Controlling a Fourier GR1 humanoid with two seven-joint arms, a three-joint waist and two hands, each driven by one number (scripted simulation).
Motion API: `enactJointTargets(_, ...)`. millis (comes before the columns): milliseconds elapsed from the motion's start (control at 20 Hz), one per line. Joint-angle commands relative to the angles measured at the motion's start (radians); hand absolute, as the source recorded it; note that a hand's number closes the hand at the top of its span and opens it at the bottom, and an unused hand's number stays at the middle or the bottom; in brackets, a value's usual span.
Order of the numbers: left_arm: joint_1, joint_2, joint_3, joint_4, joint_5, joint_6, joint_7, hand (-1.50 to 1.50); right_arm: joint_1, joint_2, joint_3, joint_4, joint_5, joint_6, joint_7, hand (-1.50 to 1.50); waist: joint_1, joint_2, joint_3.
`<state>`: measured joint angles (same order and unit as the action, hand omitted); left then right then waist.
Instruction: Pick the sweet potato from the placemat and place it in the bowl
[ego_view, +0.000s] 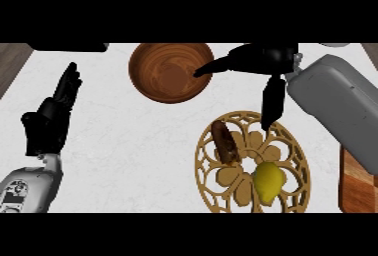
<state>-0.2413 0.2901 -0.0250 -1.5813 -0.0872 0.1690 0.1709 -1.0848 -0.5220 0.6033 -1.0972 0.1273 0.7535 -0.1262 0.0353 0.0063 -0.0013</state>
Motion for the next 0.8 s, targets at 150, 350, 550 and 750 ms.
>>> enactJointTargets(150, 0.014, -0.024, -0.021, -0.036, -0.048, 0.029, 0.016, 0.0, -0.06, 0.159, 0.097, 0.065, 0.131, 0.084, 0.063, -1.5, -0.016, -0.004, 0.001)
enactJointTargets(350, -0.004, -0.028, 0.007, 0.041, -0.042, 0.021, -0.023, 0.0, -0.079, 0.174, 0.102, 0.077, 0.152, 0.199, 0.059, -1.5, -0.025, -0.003, 0.001)
enactJointTargets(550, 0.052, -0.026, 0.008, -0.036, -0.024, -0.004, 0.007, 0.0, 0.036, 0.198, 0.148, -0.025, 0.231, 0.18, 0.098, -1.5, -0.028, -0.008, 0.001)
enactJointTargets(750, 0.028, -0.03, 0.0, -0.002, -0.052, -0.001, -0.006, 0.0, 0.032, 0.251, 0.192, 0.007, 0.296, 0.216, 0.186, -1.5, -0.034, -0.007, 0.001)
